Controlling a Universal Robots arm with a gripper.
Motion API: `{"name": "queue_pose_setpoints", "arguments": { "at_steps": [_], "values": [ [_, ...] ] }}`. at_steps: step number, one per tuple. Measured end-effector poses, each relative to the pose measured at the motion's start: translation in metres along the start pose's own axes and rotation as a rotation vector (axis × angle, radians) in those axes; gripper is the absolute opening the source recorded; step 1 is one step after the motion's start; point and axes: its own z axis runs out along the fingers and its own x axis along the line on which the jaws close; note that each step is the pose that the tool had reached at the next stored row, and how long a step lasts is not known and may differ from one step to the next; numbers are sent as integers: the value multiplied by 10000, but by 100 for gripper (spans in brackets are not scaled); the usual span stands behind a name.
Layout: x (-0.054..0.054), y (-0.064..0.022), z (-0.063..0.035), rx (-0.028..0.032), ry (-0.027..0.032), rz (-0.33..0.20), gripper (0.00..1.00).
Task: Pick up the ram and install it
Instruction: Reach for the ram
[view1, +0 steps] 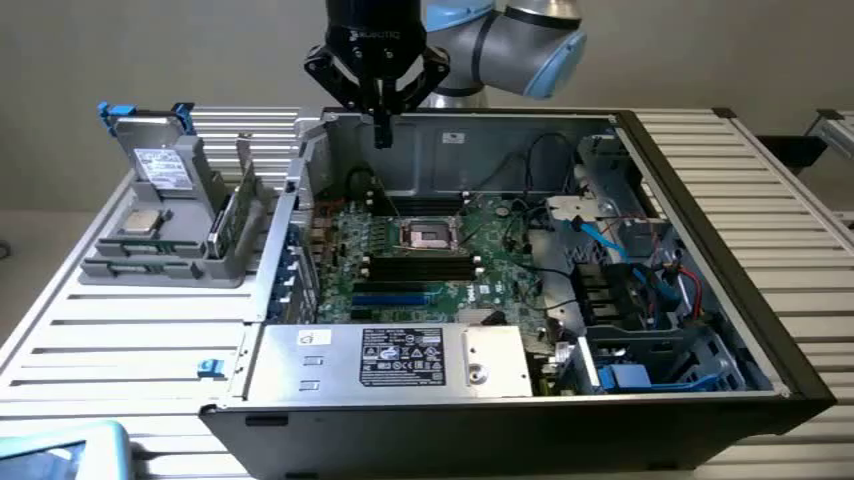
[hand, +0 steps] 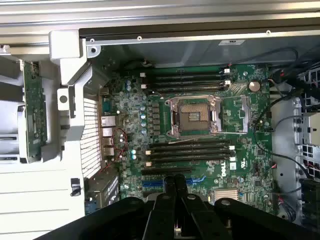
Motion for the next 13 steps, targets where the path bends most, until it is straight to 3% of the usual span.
{"name": "queue_pose_setpoints", "arguments": {
  "at_steps": [13],
  "values": [
    [1,0,0,0,0,-1,11]
  ]
}}
